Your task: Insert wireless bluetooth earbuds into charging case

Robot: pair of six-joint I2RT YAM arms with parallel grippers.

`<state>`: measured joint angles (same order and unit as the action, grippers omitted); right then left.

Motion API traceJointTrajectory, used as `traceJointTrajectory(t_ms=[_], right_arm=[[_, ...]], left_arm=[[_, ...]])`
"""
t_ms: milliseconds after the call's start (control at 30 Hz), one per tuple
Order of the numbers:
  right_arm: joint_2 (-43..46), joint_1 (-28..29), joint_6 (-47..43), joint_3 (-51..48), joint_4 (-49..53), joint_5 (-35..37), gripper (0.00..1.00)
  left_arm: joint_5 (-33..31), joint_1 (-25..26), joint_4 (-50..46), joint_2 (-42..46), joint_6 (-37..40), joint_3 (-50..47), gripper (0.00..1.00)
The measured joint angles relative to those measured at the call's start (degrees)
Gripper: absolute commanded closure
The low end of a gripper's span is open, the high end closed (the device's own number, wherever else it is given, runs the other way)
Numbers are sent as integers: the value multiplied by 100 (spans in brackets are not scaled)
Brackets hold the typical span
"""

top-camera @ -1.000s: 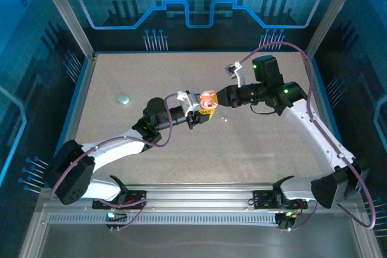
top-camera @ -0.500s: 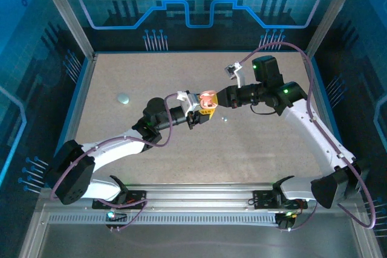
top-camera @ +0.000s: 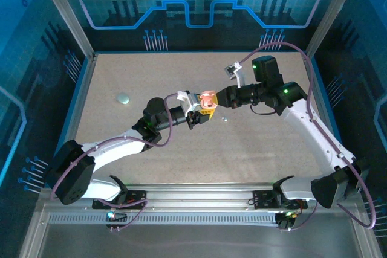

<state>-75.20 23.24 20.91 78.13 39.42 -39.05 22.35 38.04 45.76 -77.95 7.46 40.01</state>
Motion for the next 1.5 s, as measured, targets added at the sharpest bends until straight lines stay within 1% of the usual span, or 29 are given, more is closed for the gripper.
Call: traceJointTrajectory(t_ms=[500,1233,1500], right_arm=[[0,7,2,44,2,170,83],[-101,114,26,52,-33,234,82],[-133,249,15,81,-52,560,77]], left_arm=[[42,0,0,0,-2,0,68],[61,-4,105,-11,-155,0,68],[57,-37,103,-50,-157,0,68]])
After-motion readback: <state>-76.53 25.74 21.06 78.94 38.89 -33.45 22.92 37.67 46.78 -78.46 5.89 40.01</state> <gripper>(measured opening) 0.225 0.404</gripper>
